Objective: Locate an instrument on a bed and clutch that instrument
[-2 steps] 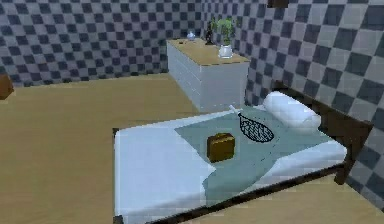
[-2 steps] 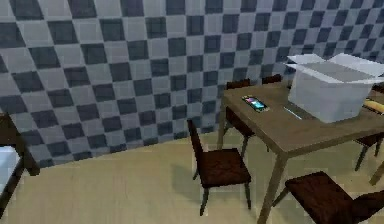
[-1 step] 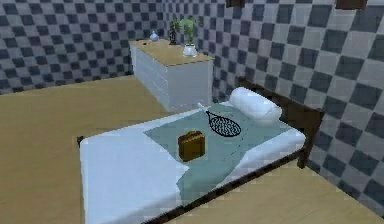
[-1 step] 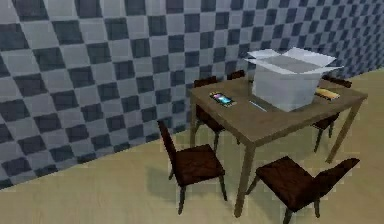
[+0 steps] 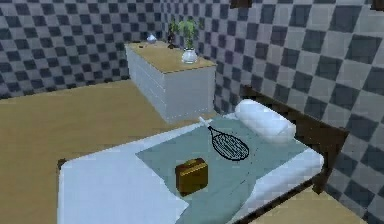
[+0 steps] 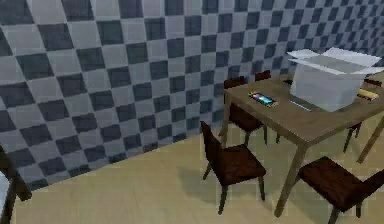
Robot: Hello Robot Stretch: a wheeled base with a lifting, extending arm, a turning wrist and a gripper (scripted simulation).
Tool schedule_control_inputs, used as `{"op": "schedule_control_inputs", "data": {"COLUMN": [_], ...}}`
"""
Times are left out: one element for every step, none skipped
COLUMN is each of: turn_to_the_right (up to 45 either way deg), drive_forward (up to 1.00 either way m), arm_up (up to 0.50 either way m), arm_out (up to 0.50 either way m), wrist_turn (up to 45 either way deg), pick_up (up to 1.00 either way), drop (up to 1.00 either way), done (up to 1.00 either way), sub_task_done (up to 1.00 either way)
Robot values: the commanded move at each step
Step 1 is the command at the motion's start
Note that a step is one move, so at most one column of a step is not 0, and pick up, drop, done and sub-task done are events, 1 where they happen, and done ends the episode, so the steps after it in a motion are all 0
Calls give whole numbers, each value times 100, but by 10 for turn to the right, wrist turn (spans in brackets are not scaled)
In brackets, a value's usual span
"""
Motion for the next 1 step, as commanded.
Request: {"op": "schedule_control_inputs", "data": {"turn_to_the_right": [-450], "drive_forward": [0], "arm_up": [0], "arm_out": [0], "wrist_turn": [0], "pick_up": [0], "drop": [0], "done": [0], "sub_task_done": [0]}}
